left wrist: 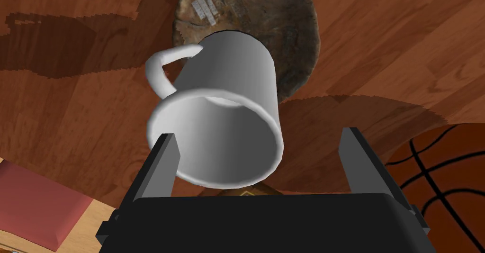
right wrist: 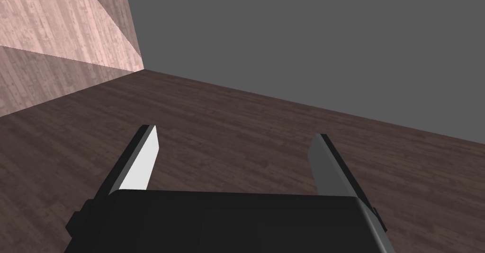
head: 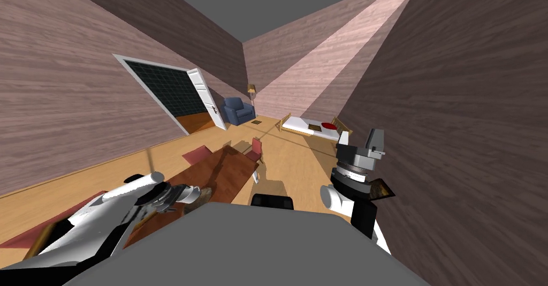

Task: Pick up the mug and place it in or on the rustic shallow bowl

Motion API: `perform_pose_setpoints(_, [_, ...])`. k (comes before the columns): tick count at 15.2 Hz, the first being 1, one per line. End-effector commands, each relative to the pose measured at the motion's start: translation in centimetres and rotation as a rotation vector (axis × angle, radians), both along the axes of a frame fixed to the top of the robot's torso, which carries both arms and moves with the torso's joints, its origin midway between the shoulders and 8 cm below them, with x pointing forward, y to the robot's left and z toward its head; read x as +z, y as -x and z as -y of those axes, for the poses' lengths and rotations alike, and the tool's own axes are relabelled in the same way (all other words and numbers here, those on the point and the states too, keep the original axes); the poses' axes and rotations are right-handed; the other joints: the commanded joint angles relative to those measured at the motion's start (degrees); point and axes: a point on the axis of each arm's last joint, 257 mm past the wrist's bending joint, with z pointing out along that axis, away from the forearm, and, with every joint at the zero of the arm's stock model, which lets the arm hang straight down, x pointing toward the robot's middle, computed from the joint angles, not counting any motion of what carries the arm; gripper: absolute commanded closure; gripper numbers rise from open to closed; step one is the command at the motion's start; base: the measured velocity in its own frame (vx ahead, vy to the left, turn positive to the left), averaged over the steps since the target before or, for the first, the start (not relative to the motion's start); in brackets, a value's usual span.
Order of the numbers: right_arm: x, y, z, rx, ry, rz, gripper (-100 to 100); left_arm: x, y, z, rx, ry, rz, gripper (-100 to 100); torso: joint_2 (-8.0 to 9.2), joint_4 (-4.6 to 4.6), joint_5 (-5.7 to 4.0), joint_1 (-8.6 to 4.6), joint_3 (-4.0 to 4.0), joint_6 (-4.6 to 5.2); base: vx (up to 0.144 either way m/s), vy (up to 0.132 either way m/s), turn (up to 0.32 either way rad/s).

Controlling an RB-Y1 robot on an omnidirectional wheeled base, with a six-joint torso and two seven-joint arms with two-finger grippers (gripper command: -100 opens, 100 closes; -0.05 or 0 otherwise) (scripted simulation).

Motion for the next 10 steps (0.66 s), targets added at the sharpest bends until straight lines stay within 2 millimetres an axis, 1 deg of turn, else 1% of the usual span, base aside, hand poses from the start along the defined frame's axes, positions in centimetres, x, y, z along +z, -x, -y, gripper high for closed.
perform_pose_setpoints(1, [0.0, 0.0, 0.0, 0.0, 0.0, 0.0, 0, 1.3, -0.2, -0.3, -0.008, 0.003, -0.002, -100, 0.0, 0.0, 0.0, 0.0, 0.0, 0.0, 0.015, -0.05, 0.059])
perform_pose_setpoints(4, [0.0, 0.0, 0.0, 0.0, 0.0, 0.0, 0, 2.9, -0.7, -0.9, -0.021, 0.003, -0.002, -100, 0.0, 0.0, -0.01, 0.0, 0.0, 0.0, 0.014, -0.039, 0.059])
perform_pose_setpoints(5, [0.0, 0.0, 0.0, 0.0, 0.0, 0.0, 0, 2.3, -0.5, -0.7, -0.015, 0.001, 0.0, -100, 0.0, 0.0, 0.0, 0.02, 0.0, 0.0, 0.006, -0.021, 0.027])
perform_pose_setpoints(10, [0.0, 0.0, 0.0, 0.0, 0.0, 0.0, 0, 2.4, -0.5, -0.7, -0.016, 0.003, -0.002, -100, 0.05, 0.01, 0.05, 0.18, 0.02, 0.02, 0.0, -0.002, 0.0])
